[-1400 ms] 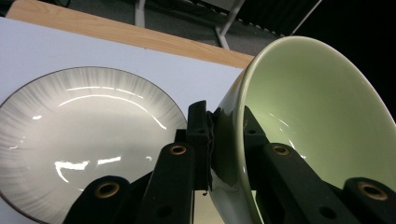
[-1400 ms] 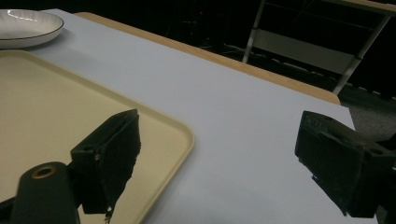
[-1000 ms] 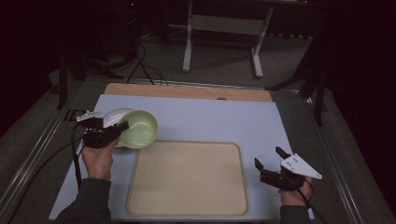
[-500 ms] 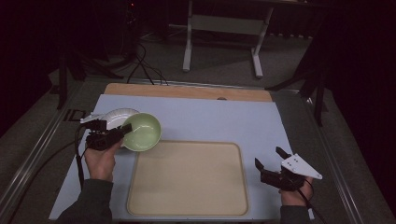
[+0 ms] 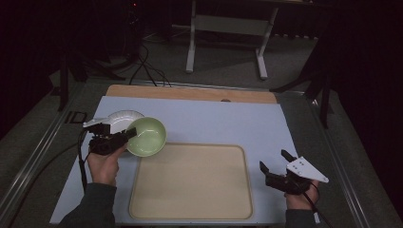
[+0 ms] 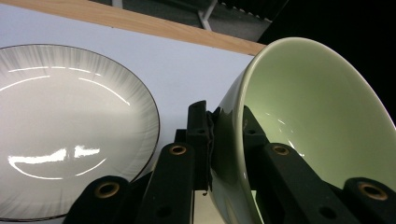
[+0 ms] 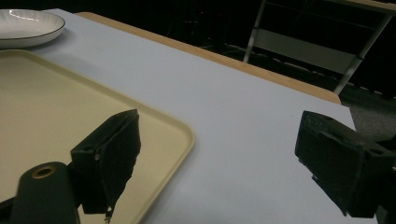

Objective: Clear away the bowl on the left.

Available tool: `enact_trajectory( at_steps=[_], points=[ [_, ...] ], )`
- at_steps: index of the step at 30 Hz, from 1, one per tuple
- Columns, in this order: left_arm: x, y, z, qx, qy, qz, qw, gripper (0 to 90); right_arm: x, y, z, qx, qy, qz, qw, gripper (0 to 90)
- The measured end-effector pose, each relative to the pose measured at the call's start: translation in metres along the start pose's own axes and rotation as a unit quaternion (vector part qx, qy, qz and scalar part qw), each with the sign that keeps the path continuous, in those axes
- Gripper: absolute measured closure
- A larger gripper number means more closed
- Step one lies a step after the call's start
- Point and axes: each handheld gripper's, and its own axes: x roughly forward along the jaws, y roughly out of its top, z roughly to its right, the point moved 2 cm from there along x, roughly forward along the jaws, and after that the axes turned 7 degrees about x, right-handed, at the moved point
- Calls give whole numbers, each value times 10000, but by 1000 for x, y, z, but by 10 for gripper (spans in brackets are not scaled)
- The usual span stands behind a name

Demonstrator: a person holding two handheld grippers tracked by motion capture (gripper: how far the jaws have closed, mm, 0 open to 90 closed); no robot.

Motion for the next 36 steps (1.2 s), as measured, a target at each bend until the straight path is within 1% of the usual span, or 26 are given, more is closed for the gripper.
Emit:
enact_trajectory(
  at_steps=[12,36],
  points=[
    [1,-2,5,0,-100,-27,9999,812,0,0,0,3,-1,5,10000,137],
    [11,-9,10,40,-151,-188,9997,812,0,0,0,10,5,20,10000,137]
  ],
)
